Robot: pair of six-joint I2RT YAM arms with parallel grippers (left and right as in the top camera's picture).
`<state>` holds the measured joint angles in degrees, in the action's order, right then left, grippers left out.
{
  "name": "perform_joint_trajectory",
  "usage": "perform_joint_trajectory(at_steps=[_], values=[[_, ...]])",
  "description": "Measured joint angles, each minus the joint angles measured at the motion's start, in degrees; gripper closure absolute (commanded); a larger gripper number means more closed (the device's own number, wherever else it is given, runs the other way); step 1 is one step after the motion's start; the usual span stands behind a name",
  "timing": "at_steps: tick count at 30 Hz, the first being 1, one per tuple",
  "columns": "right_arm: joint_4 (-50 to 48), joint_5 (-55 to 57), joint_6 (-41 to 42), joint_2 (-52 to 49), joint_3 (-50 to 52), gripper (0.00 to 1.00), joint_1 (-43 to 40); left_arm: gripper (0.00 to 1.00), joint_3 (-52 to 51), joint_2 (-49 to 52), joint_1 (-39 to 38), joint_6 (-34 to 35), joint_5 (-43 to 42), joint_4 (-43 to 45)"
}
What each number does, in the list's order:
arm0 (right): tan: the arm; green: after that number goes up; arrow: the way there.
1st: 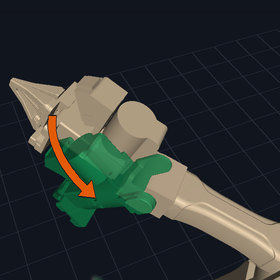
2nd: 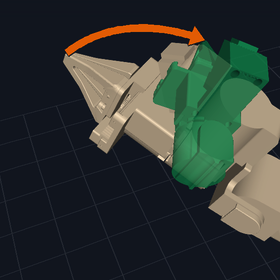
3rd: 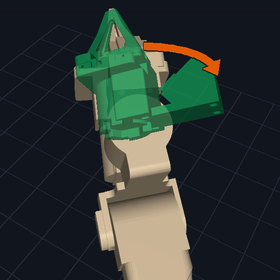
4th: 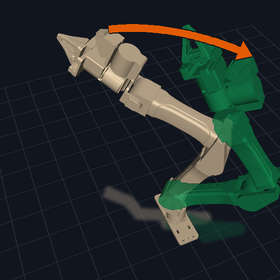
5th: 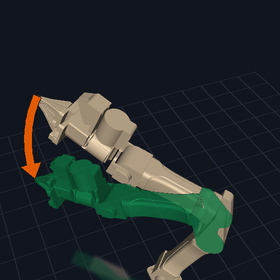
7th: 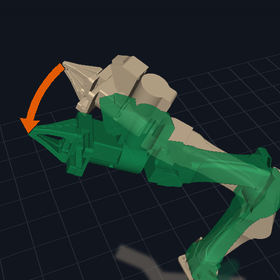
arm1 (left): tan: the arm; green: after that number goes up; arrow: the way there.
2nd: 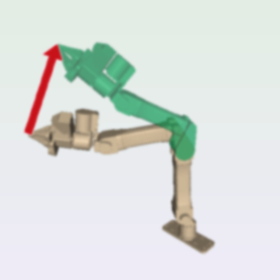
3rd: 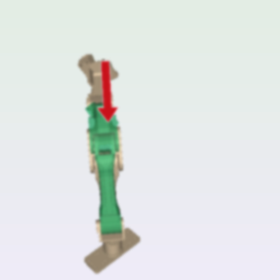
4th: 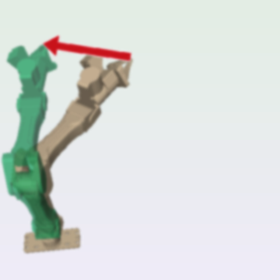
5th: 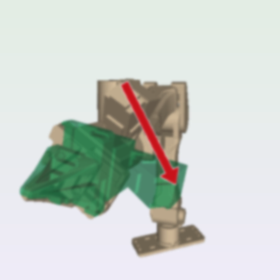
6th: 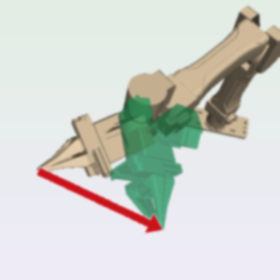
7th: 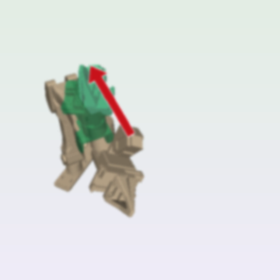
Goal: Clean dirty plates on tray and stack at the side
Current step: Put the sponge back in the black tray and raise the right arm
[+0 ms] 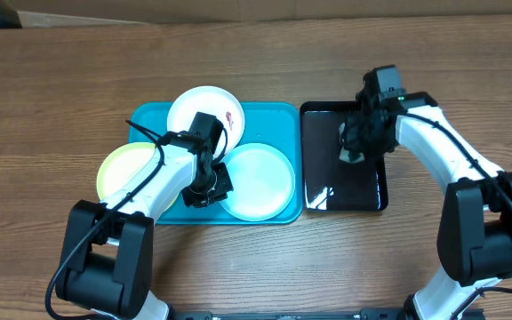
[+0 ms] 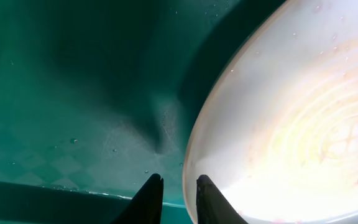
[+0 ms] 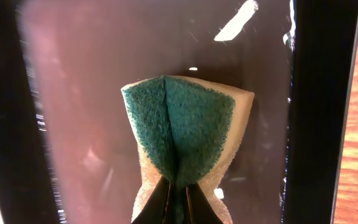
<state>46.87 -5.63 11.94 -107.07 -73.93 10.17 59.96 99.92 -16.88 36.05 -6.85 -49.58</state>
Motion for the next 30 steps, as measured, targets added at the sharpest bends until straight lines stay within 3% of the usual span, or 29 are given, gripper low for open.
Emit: perform_joint_trajectory(at_steps=[2,5,13,18,25,28,30], values=[[-0.57,0.31,0.04,0.00,1.14,0.87,0.00,0.77,0.00,0.00,-0.09,0.00,0.00,0.04],[-0.66,0.68,0.11,-0.04,1.68,0.59,0.00,0.74,0.00,0.00,-0.79,0.00,0.00,0.28],[3.32,1.16,-0.20,-0.15,-0.33,0.54,0.00,0.66,0.00,0.00,-2.34,0.00,0.00,0.98],[10.05,1.16,-0.02,-0.35,-10.75,0.39,-0.09,0.65,-0.04,0.00,-2.49,0.00,0.26,0.94],[12.70,1.14,-0.17,-0.31,-18.58,0.34,-3.58,0.65,-0.70,0.00,-2.54,0.00,1.36,1.51],[13.38,1.18,-0.17,-0.33,-18.58,0.33,-6.60,0.78,-1.86,0.00,-2.54,0.11,1.55,2.73],[13.46,1.18,-0.02,-0.31,-18.58,0.22,-8.61,0.96,-2.32,0.00,-2.54,0.24,1.55,2.95]])
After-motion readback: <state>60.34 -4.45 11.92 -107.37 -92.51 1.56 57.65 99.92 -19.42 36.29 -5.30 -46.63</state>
